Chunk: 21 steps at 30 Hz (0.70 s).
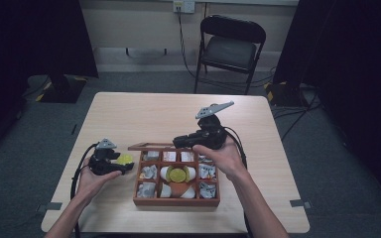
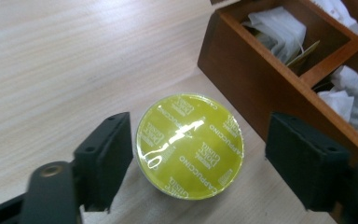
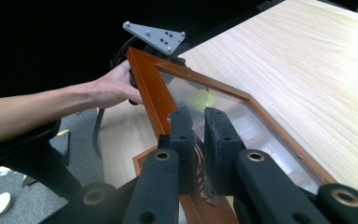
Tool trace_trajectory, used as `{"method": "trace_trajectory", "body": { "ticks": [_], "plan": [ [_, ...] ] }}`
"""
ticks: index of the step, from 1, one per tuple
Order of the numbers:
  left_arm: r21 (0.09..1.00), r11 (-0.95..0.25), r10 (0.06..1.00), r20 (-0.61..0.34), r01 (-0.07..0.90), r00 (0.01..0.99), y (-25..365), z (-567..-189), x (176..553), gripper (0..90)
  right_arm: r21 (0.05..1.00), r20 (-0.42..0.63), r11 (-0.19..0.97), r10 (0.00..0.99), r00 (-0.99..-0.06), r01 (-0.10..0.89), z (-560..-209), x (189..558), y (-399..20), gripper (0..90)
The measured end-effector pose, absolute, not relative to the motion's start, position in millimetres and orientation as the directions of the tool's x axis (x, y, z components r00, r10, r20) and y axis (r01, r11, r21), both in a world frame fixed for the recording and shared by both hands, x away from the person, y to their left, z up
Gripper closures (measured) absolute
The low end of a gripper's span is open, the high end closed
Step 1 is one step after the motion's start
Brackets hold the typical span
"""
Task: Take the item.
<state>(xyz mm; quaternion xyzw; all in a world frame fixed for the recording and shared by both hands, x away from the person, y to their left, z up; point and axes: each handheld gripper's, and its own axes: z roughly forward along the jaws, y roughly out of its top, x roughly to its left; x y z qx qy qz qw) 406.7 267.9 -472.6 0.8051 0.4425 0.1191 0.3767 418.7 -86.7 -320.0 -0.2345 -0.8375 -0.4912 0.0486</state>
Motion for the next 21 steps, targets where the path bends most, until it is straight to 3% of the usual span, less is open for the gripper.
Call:
{"method": "trace_trajectory", "body": {
  "ticks": [14, 21],
  "plan": [
    [0.772, -0.284, 0.801, -0.134, 0.568, 0.583, 272, -450, 388, 18.6, 0.800, 0.312, 0.408, 0.343, -0.886, 0.439, -320, 419, -87, 82.2],
    [0.738, -0.318, 0.799, -0.129, 0.596, 0.587, 276, -444, 374, 18.0, 0.797, 0.316, 0.409, 0.343, -0.884, 0.444, -320, 419, -87, 82.2]
  ]
}}
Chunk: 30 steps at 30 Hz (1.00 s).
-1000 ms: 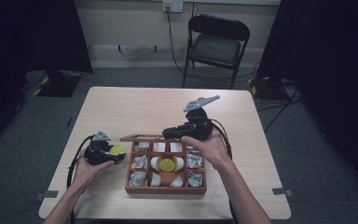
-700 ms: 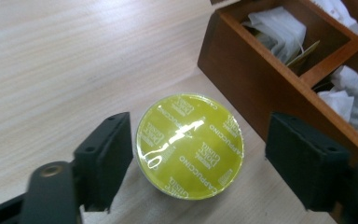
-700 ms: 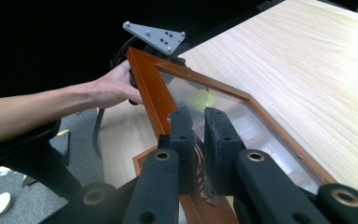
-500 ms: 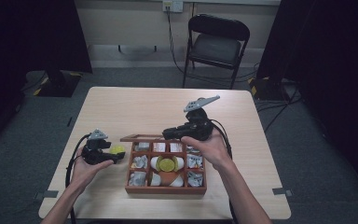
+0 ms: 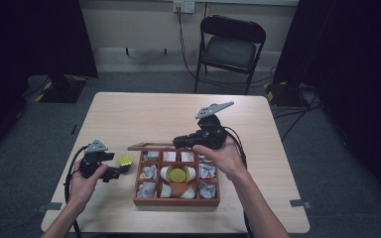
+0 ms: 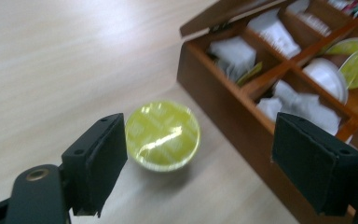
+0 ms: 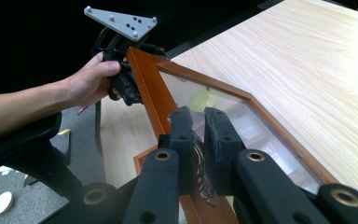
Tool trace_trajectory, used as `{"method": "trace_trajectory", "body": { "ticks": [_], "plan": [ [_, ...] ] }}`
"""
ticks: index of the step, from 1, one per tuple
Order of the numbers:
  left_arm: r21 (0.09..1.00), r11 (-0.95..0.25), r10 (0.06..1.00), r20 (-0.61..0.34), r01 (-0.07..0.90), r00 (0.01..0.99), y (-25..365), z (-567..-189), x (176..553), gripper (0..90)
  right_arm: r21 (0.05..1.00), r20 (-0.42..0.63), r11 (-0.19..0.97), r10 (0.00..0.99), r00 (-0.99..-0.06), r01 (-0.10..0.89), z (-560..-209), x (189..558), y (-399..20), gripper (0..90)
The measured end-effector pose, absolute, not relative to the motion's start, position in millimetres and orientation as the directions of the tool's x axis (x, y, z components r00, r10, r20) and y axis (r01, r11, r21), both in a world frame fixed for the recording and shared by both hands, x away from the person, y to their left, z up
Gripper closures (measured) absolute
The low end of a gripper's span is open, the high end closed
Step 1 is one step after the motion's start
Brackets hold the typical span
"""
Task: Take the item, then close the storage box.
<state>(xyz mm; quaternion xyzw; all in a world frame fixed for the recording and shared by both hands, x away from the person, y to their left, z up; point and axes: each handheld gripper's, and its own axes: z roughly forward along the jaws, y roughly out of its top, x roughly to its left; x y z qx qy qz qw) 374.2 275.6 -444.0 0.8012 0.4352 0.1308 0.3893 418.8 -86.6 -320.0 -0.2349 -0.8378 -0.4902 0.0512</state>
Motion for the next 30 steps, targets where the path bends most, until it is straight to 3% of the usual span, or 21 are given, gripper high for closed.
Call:
{"method": "trace_trajectory", "body": {
  "ticks": [11, 16, 21, 26, 30],
  "plan": [
    [0.680, -0.346, 0.841, -0.081, 0.647, 0.534, 312, -472, 366, 18.0, 0.789, 0.318, 0.420, 0.345, -0.883, 0.448, -322, 414, -86, 82.1],
    [0.607, -0.393, 0.849, -0.048, 0.690, 0.526, 311, -489, 369, 18.2, 0.782, 0.319, 0.424, 0.358, -0.878, 0.457, -324, 410, -85, 82.0],
    [0.637, -0.395, 0.850, -0.021, 0.662, 0.527, 311, -496, 367, 13.4, 0.779, 0.321, 0.423, 0.363, -0.875, 0.462, -326, 406, -85, 81.9],
    [0.693, -0.359, 0.856, -0.024, 0.626, 0.517, 312, -506, 367, 0.0, 0.772, 0.315, 0.440, 0.362, -0.877, 0.459, -329, 401, -84, 81.8],
    [0.710, -0.350, 0.857, -0.022, 0.612, 0.515, 313, -508, 367, 0.0, 0.771, 0.305, 0.446, 0.368, -0.879, 0.454, -333, 395, -83, 81.7]
  ]
}}
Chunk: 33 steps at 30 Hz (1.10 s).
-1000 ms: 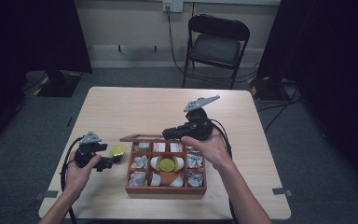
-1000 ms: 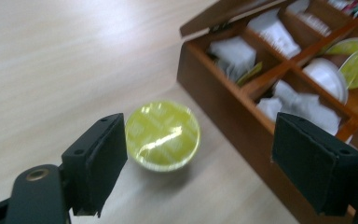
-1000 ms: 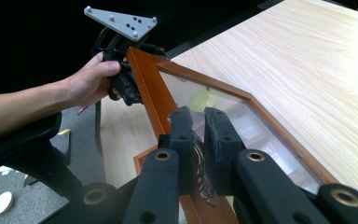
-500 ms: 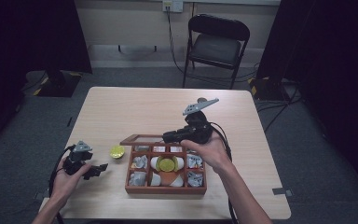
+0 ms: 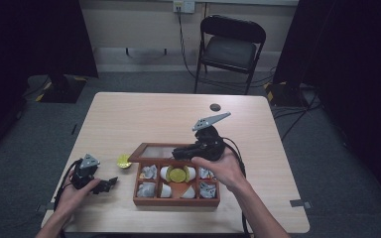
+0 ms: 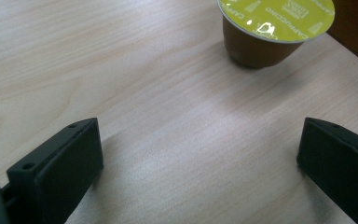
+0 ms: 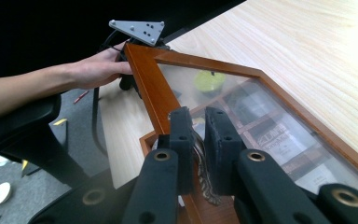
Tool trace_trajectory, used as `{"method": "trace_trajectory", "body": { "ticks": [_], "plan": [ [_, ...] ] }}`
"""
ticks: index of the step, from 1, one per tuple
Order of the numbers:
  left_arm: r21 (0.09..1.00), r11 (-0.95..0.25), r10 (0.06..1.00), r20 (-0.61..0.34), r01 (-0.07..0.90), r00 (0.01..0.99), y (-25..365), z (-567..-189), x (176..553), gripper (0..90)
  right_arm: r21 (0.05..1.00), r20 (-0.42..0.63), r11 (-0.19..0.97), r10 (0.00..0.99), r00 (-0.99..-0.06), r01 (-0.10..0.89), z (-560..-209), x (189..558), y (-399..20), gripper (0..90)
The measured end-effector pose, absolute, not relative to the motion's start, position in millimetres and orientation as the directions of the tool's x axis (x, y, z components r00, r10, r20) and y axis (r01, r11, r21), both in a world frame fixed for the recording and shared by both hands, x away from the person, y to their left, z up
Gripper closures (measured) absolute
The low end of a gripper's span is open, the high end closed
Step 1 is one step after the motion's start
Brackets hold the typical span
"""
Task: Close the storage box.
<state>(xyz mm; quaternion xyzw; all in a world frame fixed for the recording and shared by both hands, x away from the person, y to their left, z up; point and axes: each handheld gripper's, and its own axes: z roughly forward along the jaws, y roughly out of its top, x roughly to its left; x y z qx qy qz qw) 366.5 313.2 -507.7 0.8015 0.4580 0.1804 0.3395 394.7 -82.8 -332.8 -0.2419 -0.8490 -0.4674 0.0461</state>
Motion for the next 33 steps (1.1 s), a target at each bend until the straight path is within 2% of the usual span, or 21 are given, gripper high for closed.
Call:
{"method": "trace_trajectory", "body": {
  "ticks": [25, 33],
  "plan": [
    [0.710, -0.350, 0.856, -0.023, 0.611, 0.516, 312, -508, 366, 0.0, 0.767, 0.184, 0.536, 0.342, -0.921, 0.352, -380, 351, -78, 81.6],
    [0.711, -0.347, 0.856, -0.025, 0.612, 0.516, 312, -508, 365, 0.0, 0.761, 0.190, 0.545, 0.331, -0.924, 0.351, -396, 346, -78, 81.6]
  ]
}}
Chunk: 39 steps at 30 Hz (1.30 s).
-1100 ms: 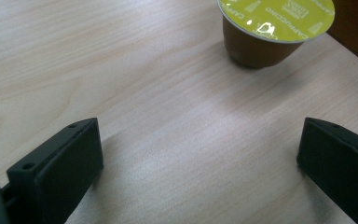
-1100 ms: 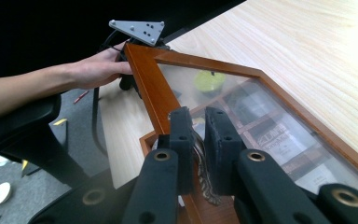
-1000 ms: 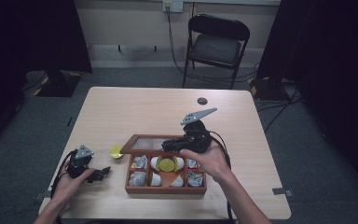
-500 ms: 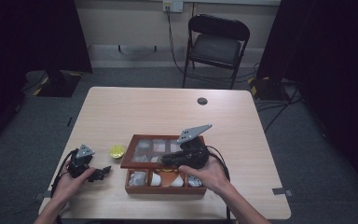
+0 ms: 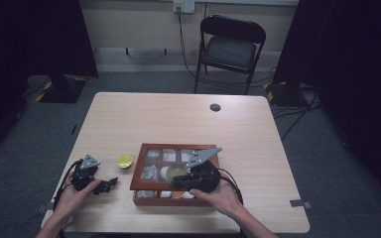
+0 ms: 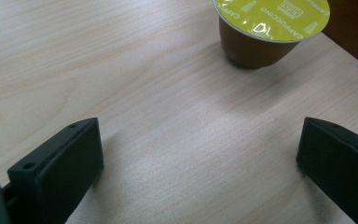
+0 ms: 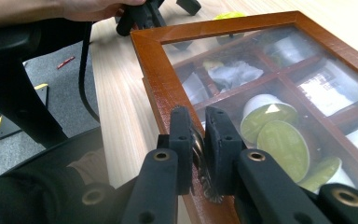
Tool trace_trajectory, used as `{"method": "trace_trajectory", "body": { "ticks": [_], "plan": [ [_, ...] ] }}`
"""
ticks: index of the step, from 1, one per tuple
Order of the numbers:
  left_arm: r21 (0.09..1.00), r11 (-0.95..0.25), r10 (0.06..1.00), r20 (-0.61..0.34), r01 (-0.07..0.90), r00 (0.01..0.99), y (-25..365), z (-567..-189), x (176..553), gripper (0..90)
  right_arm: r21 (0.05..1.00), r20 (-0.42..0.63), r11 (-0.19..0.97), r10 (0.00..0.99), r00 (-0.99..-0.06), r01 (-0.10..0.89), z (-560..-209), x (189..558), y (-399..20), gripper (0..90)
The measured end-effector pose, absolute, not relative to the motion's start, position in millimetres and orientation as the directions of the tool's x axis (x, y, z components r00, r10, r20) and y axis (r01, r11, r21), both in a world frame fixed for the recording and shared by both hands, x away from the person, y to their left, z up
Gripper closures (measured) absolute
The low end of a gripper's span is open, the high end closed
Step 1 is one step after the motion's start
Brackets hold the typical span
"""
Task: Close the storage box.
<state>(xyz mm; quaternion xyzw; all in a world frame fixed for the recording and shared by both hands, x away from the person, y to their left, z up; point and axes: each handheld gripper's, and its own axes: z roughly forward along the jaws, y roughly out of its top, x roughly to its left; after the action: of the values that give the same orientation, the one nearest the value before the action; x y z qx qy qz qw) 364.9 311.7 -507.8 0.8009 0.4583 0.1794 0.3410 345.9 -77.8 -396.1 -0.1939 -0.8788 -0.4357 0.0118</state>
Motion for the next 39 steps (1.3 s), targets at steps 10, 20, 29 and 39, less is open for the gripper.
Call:
{"method": "trace_trajectory", "body": {
  "ticks": [10, 20, 29, 39],
  "plan": [
    [0.711, -0.348, 0.856, -0.025, 0.612, 0.516, 312, -508, 365, 0.0, 0.755, 0.183, 0.560, 0.321, -0.929, 0.342, -411, 341, -76, 81.7],
    [0.711, -0.347, 0.857, -0.025, 0.612, 0.515, 312, -508, 365, 0.0, 0.735, 0.186, 0.584, 0.313, -0.932, 0.343, -422, 341, -74, 81.7],
    [0.710, -0.350, 0.856, -0.023, 0.611, 0.517, 312, -508, 365, 0.0, 0.721, 0.218, 0.588, 0.309, -0.926, 0.366, -433, 343, -74, 81.8],
    [0.710, -0.350, 0.856, -0.023, 0.611, 0.517, 312, -508, 365, 0.0, 0.723, 0.229, 0.580, 0.311, -0.922, 0.375, -436, 343, -74, 81.7]
  ]
}}
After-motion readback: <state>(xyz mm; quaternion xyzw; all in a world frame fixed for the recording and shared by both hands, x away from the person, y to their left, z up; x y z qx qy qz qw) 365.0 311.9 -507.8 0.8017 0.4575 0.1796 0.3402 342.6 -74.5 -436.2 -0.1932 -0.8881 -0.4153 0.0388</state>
